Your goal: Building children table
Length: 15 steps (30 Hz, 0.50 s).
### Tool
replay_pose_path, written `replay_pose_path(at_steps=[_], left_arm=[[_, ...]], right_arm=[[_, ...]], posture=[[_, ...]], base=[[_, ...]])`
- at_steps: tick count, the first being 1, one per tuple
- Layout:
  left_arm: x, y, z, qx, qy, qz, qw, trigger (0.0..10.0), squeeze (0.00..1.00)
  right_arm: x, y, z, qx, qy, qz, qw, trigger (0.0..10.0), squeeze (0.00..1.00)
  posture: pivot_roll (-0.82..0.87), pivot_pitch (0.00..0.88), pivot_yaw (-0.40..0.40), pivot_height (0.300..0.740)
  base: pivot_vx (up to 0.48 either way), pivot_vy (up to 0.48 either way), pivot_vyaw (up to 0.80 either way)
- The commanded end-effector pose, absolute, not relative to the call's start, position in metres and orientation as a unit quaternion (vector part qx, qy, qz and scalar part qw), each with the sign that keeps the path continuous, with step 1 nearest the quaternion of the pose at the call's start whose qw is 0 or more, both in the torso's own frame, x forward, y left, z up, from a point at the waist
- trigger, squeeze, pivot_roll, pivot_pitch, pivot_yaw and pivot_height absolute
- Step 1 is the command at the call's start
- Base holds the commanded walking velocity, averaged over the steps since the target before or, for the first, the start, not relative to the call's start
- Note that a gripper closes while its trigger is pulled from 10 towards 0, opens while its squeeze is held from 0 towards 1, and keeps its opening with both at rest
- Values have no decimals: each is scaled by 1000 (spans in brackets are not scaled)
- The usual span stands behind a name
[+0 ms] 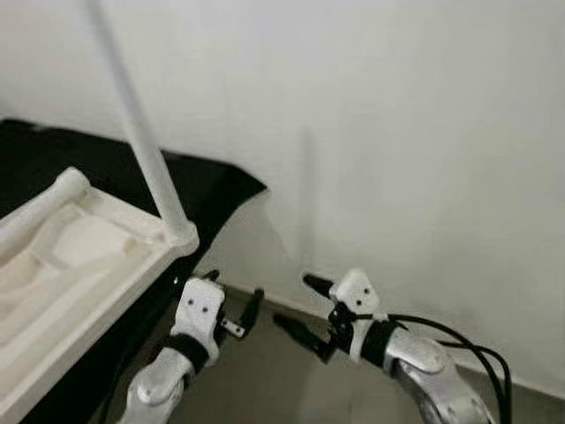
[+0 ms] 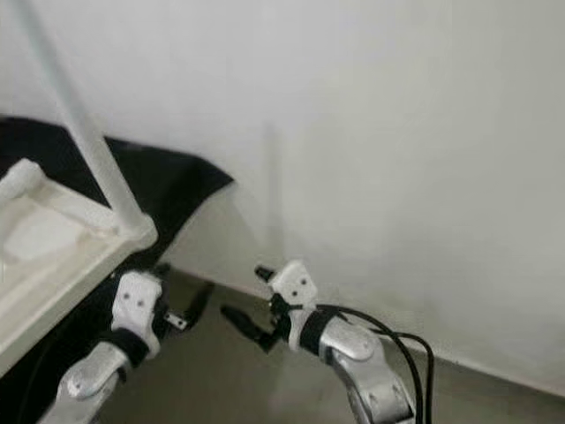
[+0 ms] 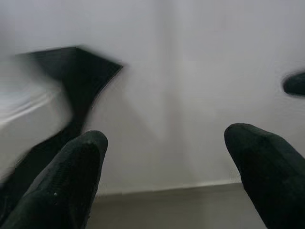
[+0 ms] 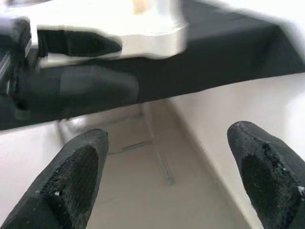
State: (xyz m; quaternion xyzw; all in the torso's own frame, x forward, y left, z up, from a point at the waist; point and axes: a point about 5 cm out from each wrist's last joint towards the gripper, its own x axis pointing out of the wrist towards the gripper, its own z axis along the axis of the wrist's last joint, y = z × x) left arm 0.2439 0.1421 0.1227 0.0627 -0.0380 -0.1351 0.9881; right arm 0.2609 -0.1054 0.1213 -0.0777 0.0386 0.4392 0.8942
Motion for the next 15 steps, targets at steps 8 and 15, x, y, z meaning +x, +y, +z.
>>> replay_pose_path(at_steps=[8, 15], left_arm=[[252, 143, 120, 75, -27, -121, 989, 10000, 0], [253, 144, 119, 83, -25, -111, 990, 10000, 0]], right_arm=[[266, -106, 120, -116, 30, 454, 883, 10000, 0], [273, -108, 118, -113, 28, 453, 884, 10000, 0]], posture=[[-41, 139, -89, 740], [-30, 136, -72, 740]], base=[[0, 0, 798], [0, 0, 794]])
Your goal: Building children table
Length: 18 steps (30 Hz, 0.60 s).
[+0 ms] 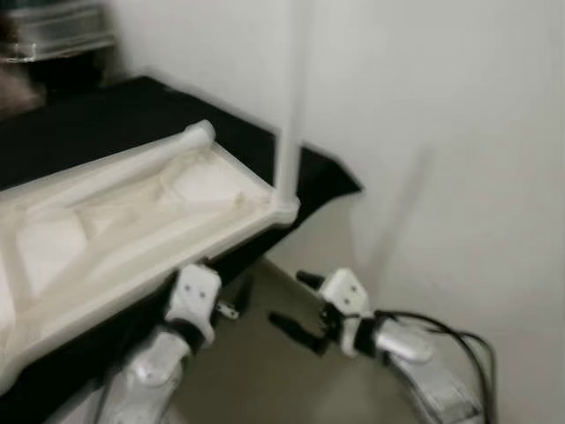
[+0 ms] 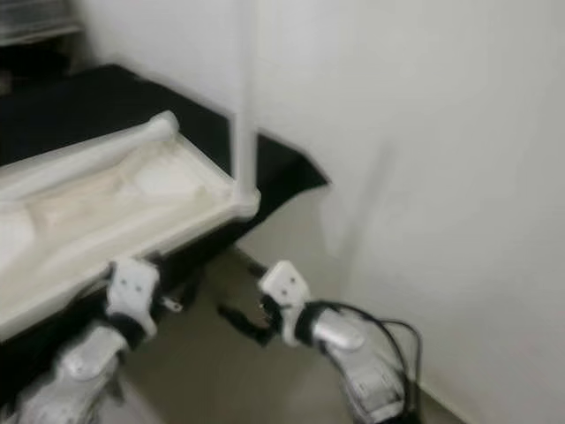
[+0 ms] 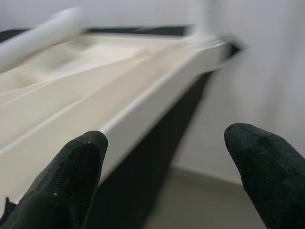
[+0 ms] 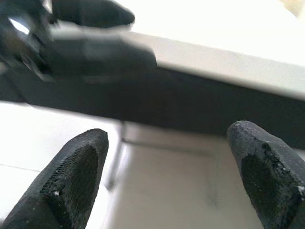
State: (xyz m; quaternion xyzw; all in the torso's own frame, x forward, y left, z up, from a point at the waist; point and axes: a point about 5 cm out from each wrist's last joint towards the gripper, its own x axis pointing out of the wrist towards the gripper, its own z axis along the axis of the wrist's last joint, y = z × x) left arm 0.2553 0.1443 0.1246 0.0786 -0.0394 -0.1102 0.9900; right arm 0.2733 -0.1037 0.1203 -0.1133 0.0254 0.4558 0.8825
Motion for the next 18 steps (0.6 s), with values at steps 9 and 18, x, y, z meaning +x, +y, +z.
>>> replay_pose_path(at_steps=[9, 18], left_arm=[[256, 143, 120, 95, -26, -123, 988, 10000, 0], [257, 142, 120, 92, -25, -125, 988, 10000, 0]], right_arm=[[276, -106, 120, -79, 6, 438, 895, 10000, 0], [279, -106, 118, -84, 6, 438, 895, 10000, 0]], posture=[[-30, 138, -25, 740], [-27, 136, -15, 740]], base=[[0, -53, 672], [0, -480, 0]])
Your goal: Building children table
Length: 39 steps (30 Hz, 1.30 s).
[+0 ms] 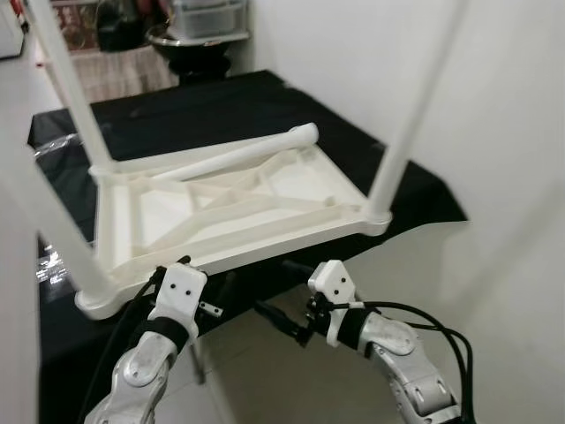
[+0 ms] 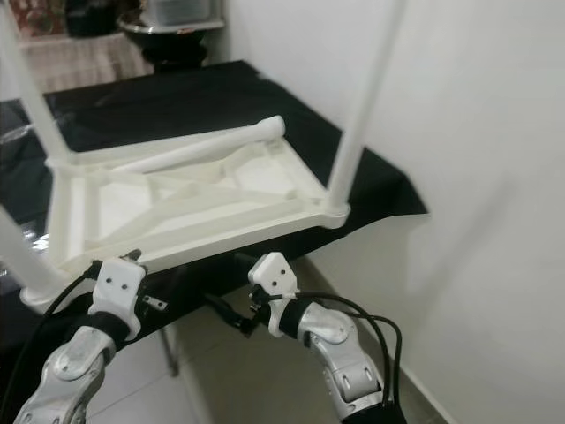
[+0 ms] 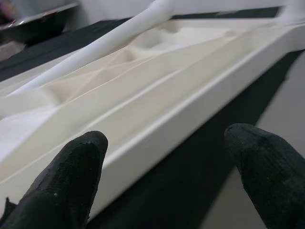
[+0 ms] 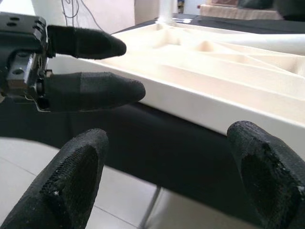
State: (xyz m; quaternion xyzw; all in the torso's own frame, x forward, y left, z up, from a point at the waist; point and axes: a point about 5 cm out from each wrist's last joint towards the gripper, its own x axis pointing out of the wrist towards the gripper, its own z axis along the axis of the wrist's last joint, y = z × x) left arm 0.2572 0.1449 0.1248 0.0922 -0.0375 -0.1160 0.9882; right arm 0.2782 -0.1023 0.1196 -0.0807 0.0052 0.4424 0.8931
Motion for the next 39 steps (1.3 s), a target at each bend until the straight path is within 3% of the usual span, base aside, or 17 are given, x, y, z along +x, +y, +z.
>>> replay_pose_path(at_steps=[1, 8, 28, 39], left_arm=[[257, 142, 120, 92, -25, -125, 988, 10000, 0], [258, 144, 118, 86, -21, -119, 989, 10000, 0], [251, 153, 114, 80, -16, -86, 993, 10000, 0], [247, 152, 116, 72, -18, -90, 993, 10000, 0]], right_arm=[[279, -106, 118, -84, 6, 438, 895, 10000, 0], [278, -104, 117, -89, 1, 446, 891, 10000, 0], [271, -100, 112, -119, -3, 477, 871, 10000, 0], [276, -103, 112, -100, 4, 455, 885, 10000, 0]], posture=[[-27, 136, -15, 740], [-26, 133, -7, 740], [-26, 113, -4, 740], [-22, 121, -4, 740]], base=[[0, -480, 0], [0, -301, 0], [0, 0, 749], [0, 0, 750]])
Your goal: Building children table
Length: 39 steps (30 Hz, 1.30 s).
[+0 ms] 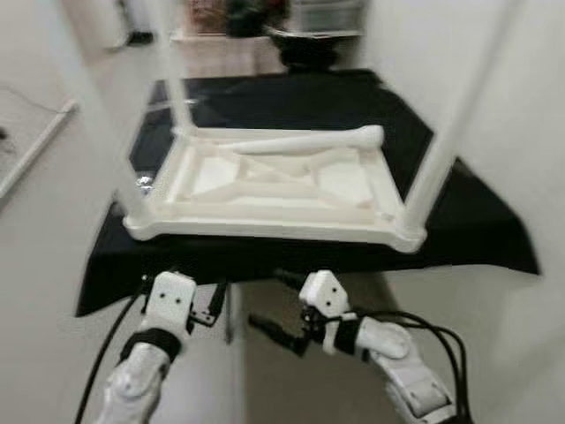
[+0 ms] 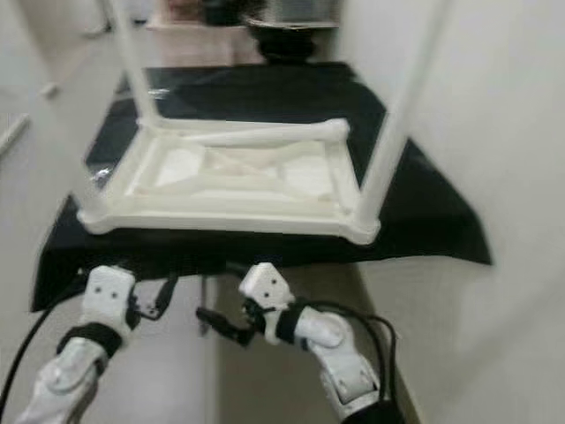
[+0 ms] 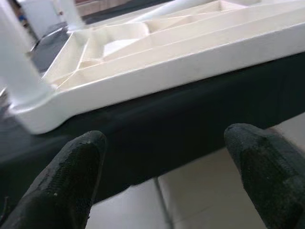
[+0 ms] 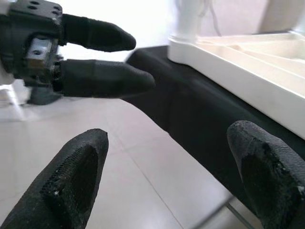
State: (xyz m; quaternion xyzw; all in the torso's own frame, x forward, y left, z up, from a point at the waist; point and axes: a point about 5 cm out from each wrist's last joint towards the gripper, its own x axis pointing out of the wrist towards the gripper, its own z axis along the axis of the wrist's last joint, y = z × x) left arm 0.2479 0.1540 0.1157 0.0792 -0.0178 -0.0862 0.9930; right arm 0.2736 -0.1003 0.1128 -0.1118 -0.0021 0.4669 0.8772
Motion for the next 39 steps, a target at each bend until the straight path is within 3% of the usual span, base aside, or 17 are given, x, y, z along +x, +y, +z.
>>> replay_pose_path(at_steps=[1, 12, 26, 33, 39], left_arm=[[247, 152, 116, 71, -18, -90, 993, 10000, 0], [248, 151, 120, 75, -22, -100, 992, 10000, 0], [249, 148, 122, 81, -26, -114, 990, 10000, 0], [248, 146, 123, 79, -29, -123, 989, 10000, 0], [247, 144, 123, 82, -25, -128, 988, 10000, 0]], right_arm=[[278, -104, 112, -95, 4, 446, 890, 10000, 0], [292, -113, 116, -72, 10, 374, 925, 10000, 0], [296, -115, 117, -50, 14, 357, 933, 10000, 0], [292, -114, 121, -72, 9, 411, 909, 10000, 0], [297, -131, 149, -149, 6, 499, 853, 10000, 0]], posture=[[-22, 121, -4, 740], [-20, 134, -3, 740], [-20, 137, 0, 740], [-17, 138, 3, 740], [-19, 144, 5, 740]], base=[[0, 0, 750], [24, 0, 136], [335, 0, 148], [200, 0, 0], [0, 0, 0]])
